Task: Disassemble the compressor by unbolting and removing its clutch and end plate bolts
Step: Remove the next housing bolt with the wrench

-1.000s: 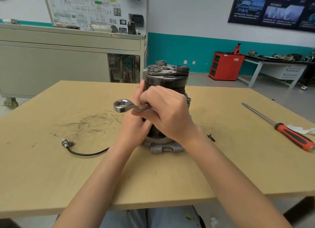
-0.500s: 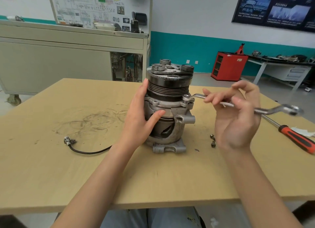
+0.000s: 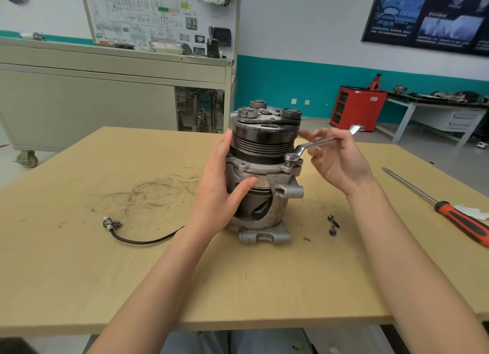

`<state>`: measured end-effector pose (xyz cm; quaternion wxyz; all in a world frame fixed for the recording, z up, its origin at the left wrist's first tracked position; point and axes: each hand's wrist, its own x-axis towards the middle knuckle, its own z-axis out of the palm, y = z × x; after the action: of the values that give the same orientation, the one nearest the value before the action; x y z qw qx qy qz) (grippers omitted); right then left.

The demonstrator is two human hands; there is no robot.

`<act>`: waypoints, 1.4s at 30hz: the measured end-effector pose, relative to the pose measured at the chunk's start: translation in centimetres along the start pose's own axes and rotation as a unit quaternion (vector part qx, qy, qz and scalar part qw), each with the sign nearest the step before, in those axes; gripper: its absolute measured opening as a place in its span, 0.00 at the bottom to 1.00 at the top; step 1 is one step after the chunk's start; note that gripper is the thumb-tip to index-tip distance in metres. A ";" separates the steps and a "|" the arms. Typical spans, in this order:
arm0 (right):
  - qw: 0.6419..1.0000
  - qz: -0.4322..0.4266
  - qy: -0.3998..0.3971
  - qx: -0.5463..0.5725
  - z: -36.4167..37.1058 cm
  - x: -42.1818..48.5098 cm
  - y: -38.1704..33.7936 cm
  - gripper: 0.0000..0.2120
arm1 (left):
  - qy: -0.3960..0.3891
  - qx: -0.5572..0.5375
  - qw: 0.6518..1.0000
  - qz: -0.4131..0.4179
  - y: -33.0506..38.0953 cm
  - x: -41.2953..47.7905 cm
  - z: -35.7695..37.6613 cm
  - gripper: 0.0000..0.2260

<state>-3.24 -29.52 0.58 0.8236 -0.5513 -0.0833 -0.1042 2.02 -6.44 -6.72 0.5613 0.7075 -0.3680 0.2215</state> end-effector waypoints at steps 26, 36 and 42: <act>0.471 -0.325 -0.006 -0.820 13.9 -7.7 -2.9 0.27 | 0.016 0.010 1.000 0.006 -0.5 0.0 0.4 0.33; 0.350 -0.512 0.177 -0.764 14.3 -6.4 3.2 0.17 | 0.005 -0.028 0.999 -0.022 -0.1 0.1 0.5 0.31; 0.583 -0.543 0.176 -0.578 10.8 -7.5 3.4 0.26 | 0.010 -0.008 1.000 0.023 -0.6 0.1 0.3 0.34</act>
<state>-9.86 -17.62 -0.28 0.1193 -0.7340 -0.1427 -0.6532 2.50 -6.69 -7.15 0.5649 0.6922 -0.3806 0.2384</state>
